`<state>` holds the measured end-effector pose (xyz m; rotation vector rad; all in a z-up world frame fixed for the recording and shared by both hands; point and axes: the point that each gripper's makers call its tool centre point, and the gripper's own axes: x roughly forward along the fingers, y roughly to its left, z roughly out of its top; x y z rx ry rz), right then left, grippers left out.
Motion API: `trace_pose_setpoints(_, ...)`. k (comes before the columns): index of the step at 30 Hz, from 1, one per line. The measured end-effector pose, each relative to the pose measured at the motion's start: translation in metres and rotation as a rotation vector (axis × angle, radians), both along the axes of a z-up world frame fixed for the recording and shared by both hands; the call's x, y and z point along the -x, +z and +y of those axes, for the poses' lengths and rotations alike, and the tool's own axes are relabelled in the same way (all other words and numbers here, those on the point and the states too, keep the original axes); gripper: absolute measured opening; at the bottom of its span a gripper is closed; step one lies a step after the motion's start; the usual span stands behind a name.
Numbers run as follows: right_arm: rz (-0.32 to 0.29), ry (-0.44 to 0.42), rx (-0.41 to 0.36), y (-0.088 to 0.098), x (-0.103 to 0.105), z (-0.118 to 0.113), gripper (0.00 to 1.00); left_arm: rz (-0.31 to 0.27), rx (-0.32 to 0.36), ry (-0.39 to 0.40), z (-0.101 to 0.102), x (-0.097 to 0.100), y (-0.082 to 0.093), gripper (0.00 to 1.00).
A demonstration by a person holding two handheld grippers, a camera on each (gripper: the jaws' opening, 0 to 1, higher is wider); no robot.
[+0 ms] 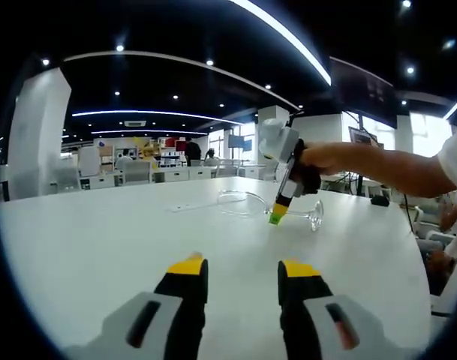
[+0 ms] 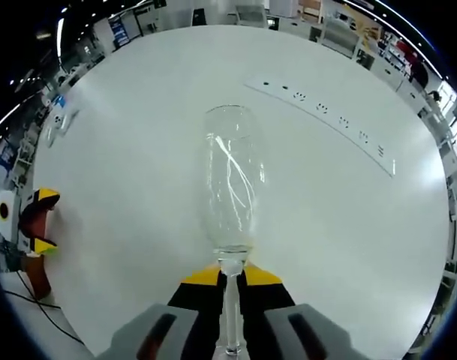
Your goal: Stand the stemmed glass upright on the table place it in front of you
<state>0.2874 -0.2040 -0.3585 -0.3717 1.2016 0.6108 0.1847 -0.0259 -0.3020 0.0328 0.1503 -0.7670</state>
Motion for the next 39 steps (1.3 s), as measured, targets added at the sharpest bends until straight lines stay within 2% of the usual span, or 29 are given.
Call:
trace_pose_setpoints(17, -0.033, -0.020, -0.022, 0.008, 0.000, -0.007, 0.12, 0.000, 0.005, -0.003, -0.001, 0.000, 0.001, 0.37)
trace_pose_setpoints(39, -0.089, -0.018, -0.050, 0.022, -0.001, -0.004, 0.12, 0.003, 0.008, -0.004, -0.002, 0.000, 0.000, 0.37)
